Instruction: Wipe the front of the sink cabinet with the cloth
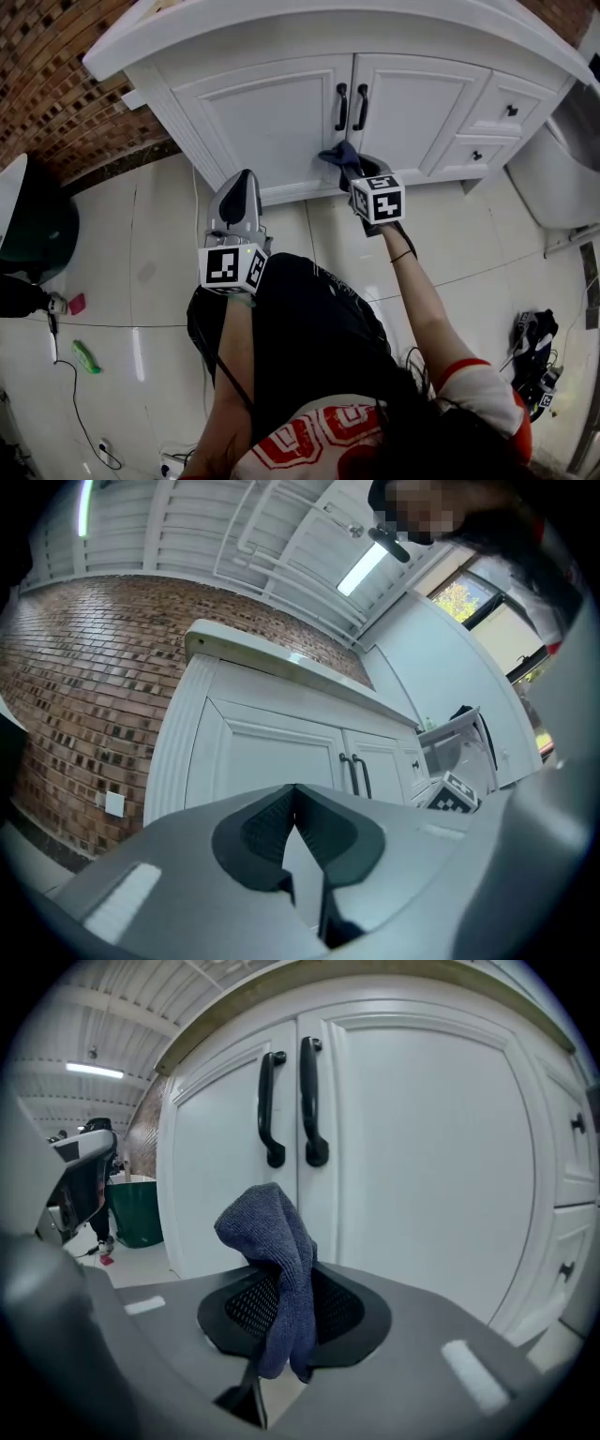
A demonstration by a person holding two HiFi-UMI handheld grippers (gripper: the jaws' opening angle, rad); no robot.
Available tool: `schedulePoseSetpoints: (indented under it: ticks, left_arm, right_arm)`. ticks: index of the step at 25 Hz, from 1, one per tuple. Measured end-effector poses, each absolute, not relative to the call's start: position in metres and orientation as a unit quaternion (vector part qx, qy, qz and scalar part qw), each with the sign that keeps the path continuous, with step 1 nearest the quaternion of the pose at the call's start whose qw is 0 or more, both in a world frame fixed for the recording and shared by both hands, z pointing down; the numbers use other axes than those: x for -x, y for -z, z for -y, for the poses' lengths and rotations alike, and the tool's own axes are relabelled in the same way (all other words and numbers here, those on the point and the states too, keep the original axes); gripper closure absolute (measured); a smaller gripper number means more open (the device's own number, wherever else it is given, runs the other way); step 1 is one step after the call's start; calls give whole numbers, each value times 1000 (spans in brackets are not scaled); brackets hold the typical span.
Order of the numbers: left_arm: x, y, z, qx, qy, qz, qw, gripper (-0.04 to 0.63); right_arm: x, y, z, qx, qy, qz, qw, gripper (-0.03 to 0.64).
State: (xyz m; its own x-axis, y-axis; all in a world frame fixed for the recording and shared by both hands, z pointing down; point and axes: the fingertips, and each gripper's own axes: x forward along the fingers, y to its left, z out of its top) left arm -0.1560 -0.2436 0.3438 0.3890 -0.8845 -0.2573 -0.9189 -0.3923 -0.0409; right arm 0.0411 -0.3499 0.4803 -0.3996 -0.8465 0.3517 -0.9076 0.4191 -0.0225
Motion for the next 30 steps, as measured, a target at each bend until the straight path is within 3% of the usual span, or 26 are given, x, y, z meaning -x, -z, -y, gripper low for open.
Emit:
schedulePoseSetpoints:
  ticks: [5,21,30]
  left_arm:
    - [166,-346,245,823,-99,-553,82,595]
    - [166,-349,237,835,-105,-536,70,595]
    - [169,-348,238,832,-115,-539,61,595]
  right_arm:
    - [-30,-491,340,-521,-117,833,144,535]
    - [178,-546,316,-350,-103,911,191,535]
    - [170,-579,326,-357,-102,898,235,537]
